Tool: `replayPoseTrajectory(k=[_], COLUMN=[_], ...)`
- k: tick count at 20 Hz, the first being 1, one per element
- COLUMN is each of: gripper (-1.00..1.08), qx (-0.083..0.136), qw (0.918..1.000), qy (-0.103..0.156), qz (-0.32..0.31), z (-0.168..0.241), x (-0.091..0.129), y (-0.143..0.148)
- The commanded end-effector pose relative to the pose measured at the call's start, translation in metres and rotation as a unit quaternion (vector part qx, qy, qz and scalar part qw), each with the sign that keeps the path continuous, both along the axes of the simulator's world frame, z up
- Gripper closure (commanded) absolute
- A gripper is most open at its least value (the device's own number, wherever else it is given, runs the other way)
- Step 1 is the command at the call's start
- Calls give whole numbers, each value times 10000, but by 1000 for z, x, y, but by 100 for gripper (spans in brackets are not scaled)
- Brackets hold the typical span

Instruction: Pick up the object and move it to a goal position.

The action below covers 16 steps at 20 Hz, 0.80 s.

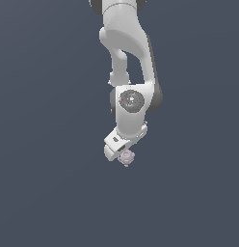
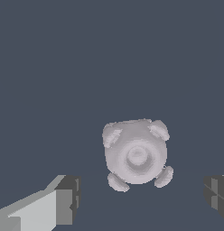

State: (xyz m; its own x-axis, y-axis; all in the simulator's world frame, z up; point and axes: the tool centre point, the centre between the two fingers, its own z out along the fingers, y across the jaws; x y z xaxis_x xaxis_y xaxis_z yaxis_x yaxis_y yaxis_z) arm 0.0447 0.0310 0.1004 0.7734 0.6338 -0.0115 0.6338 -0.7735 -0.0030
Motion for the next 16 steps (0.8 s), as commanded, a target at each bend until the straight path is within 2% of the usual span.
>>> replayPoseTrajectory(k=[1,8,16], gripper=[-92,-92,-92], qx=[10,26,27], qw=[9998,9985,9985], qy=[-21,-50,-49], qz=[220,540,551], z=[-4,-10,-17], x=[4,10,10], y=[0,-1,-1])
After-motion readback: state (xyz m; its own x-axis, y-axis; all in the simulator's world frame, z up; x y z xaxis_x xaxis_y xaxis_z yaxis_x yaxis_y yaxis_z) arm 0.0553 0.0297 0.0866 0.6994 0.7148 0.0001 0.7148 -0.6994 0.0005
